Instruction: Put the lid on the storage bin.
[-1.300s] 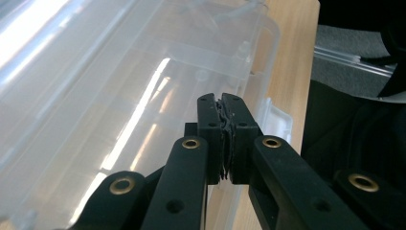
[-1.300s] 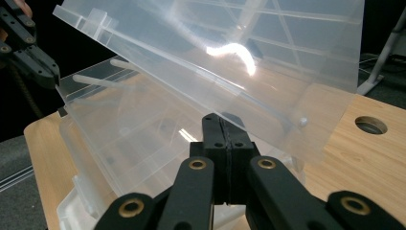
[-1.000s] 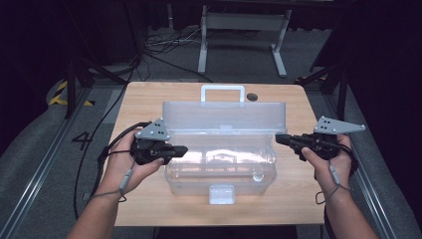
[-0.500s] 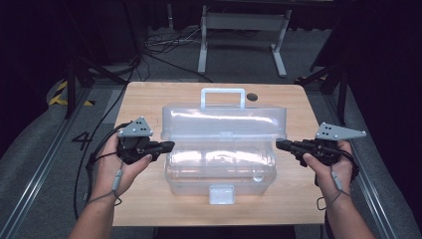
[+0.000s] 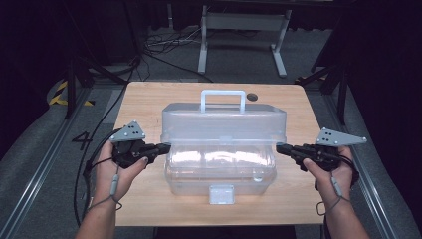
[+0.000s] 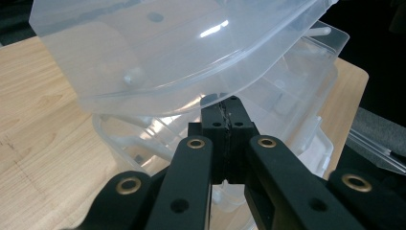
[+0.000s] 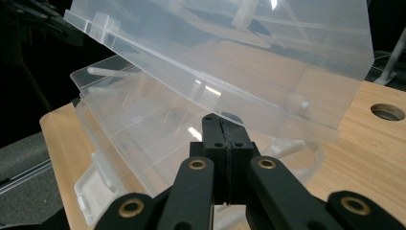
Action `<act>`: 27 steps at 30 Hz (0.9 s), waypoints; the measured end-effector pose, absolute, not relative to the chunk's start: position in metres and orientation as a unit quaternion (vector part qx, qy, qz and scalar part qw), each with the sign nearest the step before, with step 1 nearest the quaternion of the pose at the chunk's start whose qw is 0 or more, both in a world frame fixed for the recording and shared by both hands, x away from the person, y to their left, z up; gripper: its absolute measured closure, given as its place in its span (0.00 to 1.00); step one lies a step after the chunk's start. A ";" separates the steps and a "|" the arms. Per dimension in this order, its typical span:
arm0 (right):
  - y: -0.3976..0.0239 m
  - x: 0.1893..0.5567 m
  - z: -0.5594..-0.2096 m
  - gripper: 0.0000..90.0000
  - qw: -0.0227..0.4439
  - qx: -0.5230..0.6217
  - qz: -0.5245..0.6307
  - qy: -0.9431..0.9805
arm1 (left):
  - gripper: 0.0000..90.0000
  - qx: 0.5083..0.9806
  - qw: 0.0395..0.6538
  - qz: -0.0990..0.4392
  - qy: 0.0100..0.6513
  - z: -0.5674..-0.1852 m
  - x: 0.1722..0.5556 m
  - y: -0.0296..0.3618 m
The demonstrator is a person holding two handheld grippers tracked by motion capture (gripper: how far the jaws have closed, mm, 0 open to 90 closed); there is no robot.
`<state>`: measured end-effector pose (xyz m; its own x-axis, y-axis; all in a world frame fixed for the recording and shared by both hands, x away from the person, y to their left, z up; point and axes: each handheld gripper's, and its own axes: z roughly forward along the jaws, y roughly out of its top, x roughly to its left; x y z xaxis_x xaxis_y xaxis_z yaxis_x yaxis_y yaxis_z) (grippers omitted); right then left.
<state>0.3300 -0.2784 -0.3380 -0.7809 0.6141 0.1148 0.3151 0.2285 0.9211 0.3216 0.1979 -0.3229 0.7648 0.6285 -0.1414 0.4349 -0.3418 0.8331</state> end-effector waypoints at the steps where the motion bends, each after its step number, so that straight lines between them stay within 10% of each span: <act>1: -0.278 0.329 -0.338 1.00 0.139 0.301 0.541 0.773 | 1.00 0.813 0.469 0.108 0.328 -0.323 0.320 0.198; 27: -0.286 0.321 -0.352 1.00 0.125 0.311 0.501 0.798 | 1.00 0.829 0.435 0.092 0.338 -0.341 0.316 0.204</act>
